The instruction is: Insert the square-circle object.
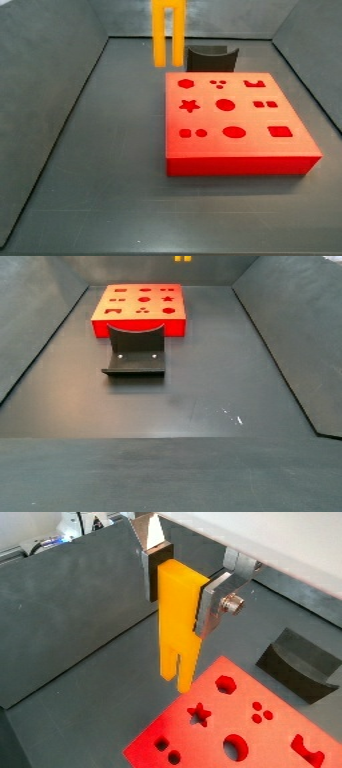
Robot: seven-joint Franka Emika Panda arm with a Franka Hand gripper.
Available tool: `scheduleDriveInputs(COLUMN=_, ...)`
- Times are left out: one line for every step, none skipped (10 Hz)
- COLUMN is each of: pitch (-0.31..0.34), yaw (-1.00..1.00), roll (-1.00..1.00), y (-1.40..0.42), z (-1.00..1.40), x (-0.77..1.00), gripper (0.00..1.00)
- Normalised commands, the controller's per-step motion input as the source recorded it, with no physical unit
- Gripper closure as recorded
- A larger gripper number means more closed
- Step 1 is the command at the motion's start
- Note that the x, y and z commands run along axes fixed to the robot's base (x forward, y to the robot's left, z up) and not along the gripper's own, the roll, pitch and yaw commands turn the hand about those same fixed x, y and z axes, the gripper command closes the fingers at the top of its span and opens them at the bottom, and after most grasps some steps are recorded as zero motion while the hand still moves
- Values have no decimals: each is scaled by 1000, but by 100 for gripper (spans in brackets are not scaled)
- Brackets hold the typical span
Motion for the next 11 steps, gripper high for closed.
scheduleDriveInputs(pitch=31, yaw=-100, roll=29, y=-160, z=0, x=363, gripper=100)
scheduleDriveInputs(pitch=0, yaw=-163, roll=19, y=-331, z=-86, x=589, gripper=100)
scheduleDriveInputs(pitch=-67, yaw=-211, roll=0, y=-377, z=-274, x=734, gripper=100)
scheduleDriveInputs(pitch=-81, yaw=-231, roll=-21, y=-331, z=-326, x=780, gripper=100)
scheduleDriveInputs(pitch=-97, yaw=-200, roll=-49, y=-169, z=-411, x=869, gripper=100)
scheduleDriveInputs(pitch=-119, yaw=-140, roll=-49, y=-89, z=-449, x=806, gripper=100)
scheduleDriveInputs(pitch=-96, yaw=-6, roll=-10, y=-89, z=-406, x=700, gripper=100)
scheduleDriveInputs(pitch=0, yaw=166, roll=44, y=-203, z=-203, x=466, gripper=100)
scheduleDriveInputs(pitch=57, yaw=289, roll=91, y=-254, z=-211, x=471, gripper=100)
scheduleDriveInputs(pitch=100, yaw=300, roll=126, y=-200, z=-223, x=440, gripper=100)
scheduleDriveInputs(pitch=126, yaw=280, roll=194, y=-171, z=-109, x=440, gripper=100)
